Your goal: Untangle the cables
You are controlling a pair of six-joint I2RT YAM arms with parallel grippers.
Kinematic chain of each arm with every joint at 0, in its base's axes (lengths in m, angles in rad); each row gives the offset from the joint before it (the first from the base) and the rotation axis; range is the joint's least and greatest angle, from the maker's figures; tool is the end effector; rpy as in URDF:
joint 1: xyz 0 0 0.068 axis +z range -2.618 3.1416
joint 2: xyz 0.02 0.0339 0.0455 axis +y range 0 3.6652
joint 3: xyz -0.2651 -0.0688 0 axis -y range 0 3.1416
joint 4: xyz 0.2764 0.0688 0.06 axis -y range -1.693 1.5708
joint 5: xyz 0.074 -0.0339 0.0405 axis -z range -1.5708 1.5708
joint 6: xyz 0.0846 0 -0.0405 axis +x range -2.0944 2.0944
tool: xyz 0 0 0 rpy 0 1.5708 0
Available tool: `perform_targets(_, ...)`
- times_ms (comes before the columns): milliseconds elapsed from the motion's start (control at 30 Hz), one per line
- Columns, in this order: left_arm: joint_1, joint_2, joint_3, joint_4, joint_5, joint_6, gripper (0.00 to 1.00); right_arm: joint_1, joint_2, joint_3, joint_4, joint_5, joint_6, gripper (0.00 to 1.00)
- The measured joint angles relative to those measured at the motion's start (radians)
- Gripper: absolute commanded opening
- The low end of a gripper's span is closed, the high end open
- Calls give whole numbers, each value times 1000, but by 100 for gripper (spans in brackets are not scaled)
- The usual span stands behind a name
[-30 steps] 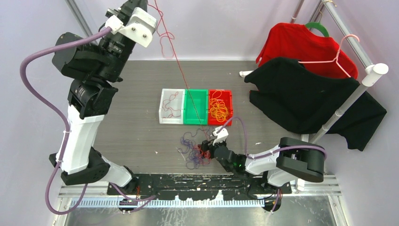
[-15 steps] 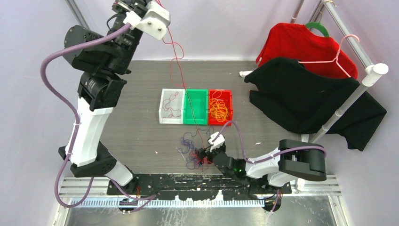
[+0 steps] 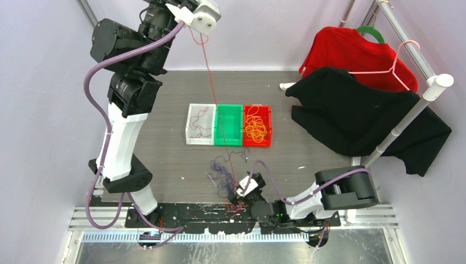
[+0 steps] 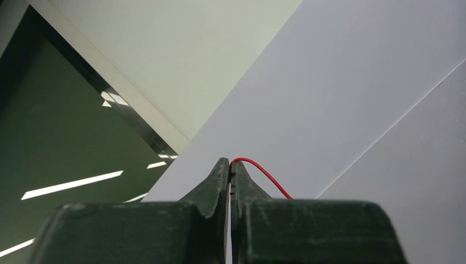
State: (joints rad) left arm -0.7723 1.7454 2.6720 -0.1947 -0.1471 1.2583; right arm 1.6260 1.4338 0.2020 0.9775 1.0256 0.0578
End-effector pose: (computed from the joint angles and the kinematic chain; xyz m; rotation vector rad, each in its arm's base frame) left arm 0.2245 -0.2014 0.7370 0.6461 0.5659 0.5179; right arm 0.0586 0.2500 0.1057 -0.6245 1.5937 0.3167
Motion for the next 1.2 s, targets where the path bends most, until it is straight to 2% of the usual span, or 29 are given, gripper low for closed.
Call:
perform_targets(100, 5, 2, 10, 8, -8, 7, 0, 37, 53, 0, 32, 71, -31, 100)
perform_targets(267, 41, -6, 16, 74, -16, -4, 0, 40, 58, -35, 35, 148, 22, 100)
perform_targets(500, 203, -38, 42, 220, -16, -66, 0, 40, 39, -47, -5, 238, 138, 100)
perform_targets(600, 250, -79, 29, 260, -17, -96, 0, 40, 27, -82, 6, 271, 223, 97)
perform_targets(767, 256, -172, -21, 287, -11, -137, 0, 39, -45, -145, 6, 302, 321, 100)
perform_targets(1000, 257, -264, -153, 309, -17, -183, 0, 18, -285, -148, -8, 231, 251, 100)
perform_targets(1067, 257, -280, -188, 304, -18, -206, 0, 6, -384, -148, -33, 186, 215, 91)
perform_targets(1100, 257, -286, -210, 300, -18, -214, 0, 1, -423, -148, -43, 170, 201, 81)
perform_targets(1200, 257, -282, -231, 279, -17, -236, 0, -32, -567, -157, -75, 125, 172, 38)
